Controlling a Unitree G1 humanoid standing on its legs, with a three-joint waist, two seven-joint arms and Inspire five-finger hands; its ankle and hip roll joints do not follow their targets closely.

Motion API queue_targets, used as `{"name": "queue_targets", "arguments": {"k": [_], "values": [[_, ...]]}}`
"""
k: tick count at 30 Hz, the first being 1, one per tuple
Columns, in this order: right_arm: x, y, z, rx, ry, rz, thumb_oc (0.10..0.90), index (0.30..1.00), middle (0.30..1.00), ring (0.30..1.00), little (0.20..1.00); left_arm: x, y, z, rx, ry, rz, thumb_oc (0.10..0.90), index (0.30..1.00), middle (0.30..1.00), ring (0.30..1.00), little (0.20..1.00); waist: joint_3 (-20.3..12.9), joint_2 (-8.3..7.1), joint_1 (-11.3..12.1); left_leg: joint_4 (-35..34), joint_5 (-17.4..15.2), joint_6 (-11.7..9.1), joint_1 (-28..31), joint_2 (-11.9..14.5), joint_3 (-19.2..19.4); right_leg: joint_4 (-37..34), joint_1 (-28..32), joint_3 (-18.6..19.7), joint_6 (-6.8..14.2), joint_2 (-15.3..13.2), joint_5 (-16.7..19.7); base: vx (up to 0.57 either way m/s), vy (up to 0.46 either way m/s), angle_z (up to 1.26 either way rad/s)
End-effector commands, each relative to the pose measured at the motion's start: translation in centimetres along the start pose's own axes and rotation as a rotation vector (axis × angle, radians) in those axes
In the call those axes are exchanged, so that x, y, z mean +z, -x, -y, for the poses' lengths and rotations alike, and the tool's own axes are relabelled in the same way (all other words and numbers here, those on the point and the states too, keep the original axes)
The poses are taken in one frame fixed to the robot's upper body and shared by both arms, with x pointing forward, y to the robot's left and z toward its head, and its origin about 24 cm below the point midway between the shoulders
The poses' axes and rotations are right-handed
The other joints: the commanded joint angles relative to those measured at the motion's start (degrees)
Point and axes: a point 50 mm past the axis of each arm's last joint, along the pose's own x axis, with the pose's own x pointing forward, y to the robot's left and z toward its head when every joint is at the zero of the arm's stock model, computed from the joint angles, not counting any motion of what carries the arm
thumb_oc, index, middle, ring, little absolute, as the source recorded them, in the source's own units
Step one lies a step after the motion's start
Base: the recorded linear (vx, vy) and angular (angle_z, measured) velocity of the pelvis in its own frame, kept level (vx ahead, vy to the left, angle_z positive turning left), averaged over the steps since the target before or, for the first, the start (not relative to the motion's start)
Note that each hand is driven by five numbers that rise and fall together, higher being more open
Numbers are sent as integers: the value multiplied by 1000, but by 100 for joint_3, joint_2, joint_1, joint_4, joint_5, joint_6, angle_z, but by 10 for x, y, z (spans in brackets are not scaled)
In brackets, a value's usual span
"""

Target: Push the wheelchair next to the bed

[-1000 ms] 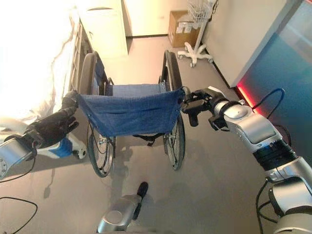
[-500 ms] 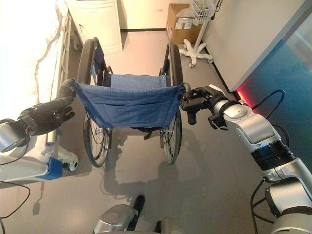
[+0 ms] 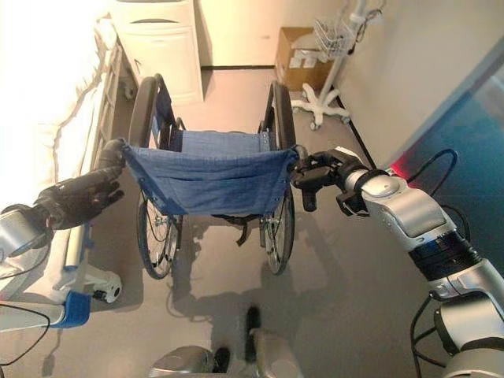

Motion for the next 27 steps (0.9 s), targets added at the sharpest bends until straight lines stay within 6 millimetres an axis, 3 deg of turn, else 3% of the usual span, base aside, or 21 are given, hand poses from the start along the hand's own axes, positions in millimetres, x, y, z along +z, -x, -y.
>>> {"name": "queue_targets", "arguments": {"k": [1, 2, 5, 6, 7, 9, 11, 12, 14, 16, 17, 18, 20, 22, 23, 25, 26, 27], "values": [[82, 26, 6, 27, 124, 373, 400, 300, 300, 300, 300, 40, 27, 34, -327, 70, 248, 400, 300, 300, 300, 300, -1033, -61, -20, 917, 1878, -332, -439, 689, -212, -240, 364, -31, 450, -242, 305, 225, -189, 9], [84, 26, 3, 34, 133, 378, 400, 300, 300, 300, 300, 40, 28, 33, -323, 76, 255, 400, 300, 300, 300, 300, -986, -65, 70, 876, 1712, -268, -718, 547, -112, -286, 543, -86, 429, -194, 266, 236, -167, 13], [85, 26, -1, 41, 146, 381, 400, 300, 300, 300, 300, 41, 30, 32, -316, 79, 260, 400, 300, 300, 300, 300, -982, -11, 176, 228, 1650, -238, -728, 442, -42, -299, 718, -124, 449, -70, 148, 248, -91, -2], [86, 24, -3, 37, 151, 379, 400, 300, 300, 300, 300, 44, 32, 32, -317, 77, 260, 400, 300, 300, 300, 300, -997, 74, 246, -827, 1749, -255, -586, 505, 63, -343, 898, -177, 437, 80, 7, 297, -61, -21], [87, 23, -4, 37, 151, 379, 400, 300, 300, 300, 300, 44, 32, 32, -315, 76, 261, 400, 300, 300, 300, 300, -993, 76, 256, -962, 1773, -258, -547, 508, 82, -355, 929, -176, 433, 89, -12, 337, -43, -9], [87, 19, -2, 23, 144, 375, 400, 300, 300, 300, 300, 42, 30, 32, -322, 72, 254, 400, 300, 300, 300, 300, -986, 178, 344, -1871, 1964, -312, -654, 476, 239, -444, 1141, -182, 399, 272, -146, 330, -40, 1], [81, 13, -3, 14, 136, 367, 400, 300, 300, 300, 300, 34, 23, 32, -326, 70, 245, 400, 300, 300, 300, 300, -963, 306, 470, -2874, 2301, -393, -964, 435, 883, -505, 1514, -292, 324, 514, -355, 382, -66, 13], [80, 13, -4, 14, 137, 365, 400, 300, 300, 300, 300, 33, 22, 32, -327, 70, 246, 400, 300, 300, 300, 300, -955, 309, 487, -2926, 2336, -394, -987, 430, 954, -516, 1556, -300, 316, 524, -374, 285, -63, -5], [69, 8, -5, 0, 143, 344, 400, 300, 300, 300, 300, 28, 16, 36, -355, 69, 241, 400, 300, 300, 300, 300, -965, 355, 499, -3255, 2496, -416, -1181, 508, 1825, -557, 1826, -525, 269, 649, -527, 321, -70, -23], [60, 5, -4, -19, 144, 328, 400, 300, 300, 300, 300, 27, 15, 44, -385, 64, 234, 400, 300, 300, 300, 300, -1019, 328, 491, -3199, 2395, -344, -1218, 541, 2347, -545, 1944, -716, 247, 669, -651, 327, -40, 19], [56, 3, -3, -23, 144, 322, 400, 300, 300, 300, 300, 30, 15, 52, -393, 61, 233, 400, 300, 300, 300, 300, -1135, 264, 478, -3229, 1943, -211, -1114, 403, 2549, -471, 2016, -773, 285, 647, -829, 258, -8, 41], [56, 3, -2, -22, 144, 324, 400, 300, 300, 300, 300, 30, 14, 52, -392, 59, 232, 400, 300, 300, 300, 300, -1133, 267, 488, -3217, 1947, -115, -1118, 435, 2651, -455, 1996, -817, 269, 663, -815, 416, -3, 22], [56, -1, -4, -5, 141, 332, 400, 300, 300, 300, 300, 39, 14, 55, -369, 62, 234, 400, 300, 300, 300, 300, -1271, 137, 581, -3023, 1414, 223, -997, 226, 2440, 43, 2032, -838, 371, 645, -1002, 388, -23, -26], [56, -1, -2, 2, 146, 334, 400, 300, 300, 300, 300, 44, 13, 49, -350, 68, 228, 400, 300, 300, 300, 300, -1335, 27, 655, -2878, 1186, 432, -947, 145, 2411, 474, 1984, -861, 524, 631, -796, 293, -8, 17], [56, -1, -1, 5, 147, 338, 400, 300, 300, 300, 300, 46, 12, 44, -339, 68, 224, 400, 300, 300, 300, 300, -1348, -62, 705, -2778, 1066, 521, -921, 80, 2401, 940, 1898, -883, 766, 584, -397, 255, -5, 58], [58, 0, 1, 3, 149, 348, 400, 300, 300, 300, 300, 51, 13, 38, -326, 71, 227, 400, 300, 300, 300, 300, -1374, -161, 793, -2682, 978, 595, -912, 53, 2393, 1327, 1810, -848, 1058, 589, 121, 238, -37, 55], [59, 0, 3, 1, 144, 356, 400, 300, 300, 300, 300, 56, 15, 34, -314, 67, 236, 400, 300, 300, 300, 300, -1391, -239, 855, -2698, 964, 648, -886, 18, 2362, 1671, 1776, -806, 1294, 629, 618, 197, -56, 38], [61, 1, 3, 3, 142, 362, 400, 300, 300, 300, 300, 59, 16, 33, -303, 63, 246, 400, 300, 300, 300, 300, -1404, -264, 889, -2723, 963, 661, -868, 16, 2331, 1827, 1747, -777, 1376, 669, 807, 204, -70, 29]]}}
